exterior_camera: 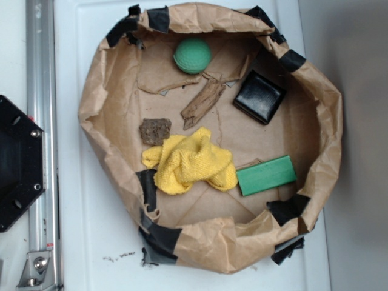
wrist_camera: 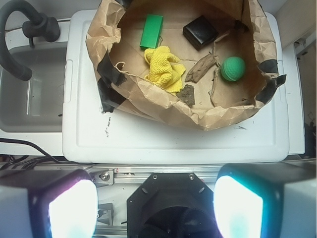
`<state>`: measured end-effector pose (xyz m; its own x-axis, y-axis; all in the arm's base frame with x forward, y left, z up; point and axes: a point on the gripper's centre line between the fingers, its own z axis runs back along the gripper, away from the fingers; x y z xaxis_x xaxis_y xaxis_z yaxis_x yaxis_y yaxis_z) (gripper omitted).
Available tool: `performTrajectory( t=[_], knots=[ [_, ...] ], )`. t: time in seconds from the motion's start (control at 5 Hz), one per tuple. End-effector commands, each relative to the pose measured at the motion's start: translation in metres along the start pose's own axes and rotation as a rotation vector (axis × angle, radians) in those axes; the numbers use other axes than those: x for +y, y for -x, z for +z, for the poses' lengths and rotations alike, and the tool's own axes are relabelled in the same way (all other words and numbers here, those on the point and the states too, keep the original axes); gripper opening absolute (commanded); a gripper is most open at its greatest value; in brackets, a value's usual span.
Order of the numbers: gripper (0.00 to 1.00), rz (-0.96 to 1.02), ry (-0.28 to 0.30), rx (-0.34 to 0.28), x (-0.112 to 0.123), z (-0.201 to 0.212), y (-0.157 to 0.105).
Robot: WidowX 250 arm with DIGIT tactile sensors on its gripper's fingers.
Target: Grab the black box.
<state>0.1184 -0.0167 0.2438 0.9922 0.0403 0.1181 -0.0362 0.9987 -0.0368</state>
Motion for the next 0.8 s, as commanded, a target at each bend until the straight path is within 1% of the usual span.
performTrajectory(
  t=[0.0,0.2,0.4,0.6],
  knots=[
    [1.00,0.000,0.000,0.000,0.000,0.000,0.000],
    [1.00,-0.159,-0.109,-0.043,0.015,-0.022,-0.048],
    [1.00,-0.324,-0.177,-0.075,0.029,-0.045,-0.099],
    [1.00,-0.489,-0.205,-0.079,0.032,-0.075,-0.126]
  ],
)
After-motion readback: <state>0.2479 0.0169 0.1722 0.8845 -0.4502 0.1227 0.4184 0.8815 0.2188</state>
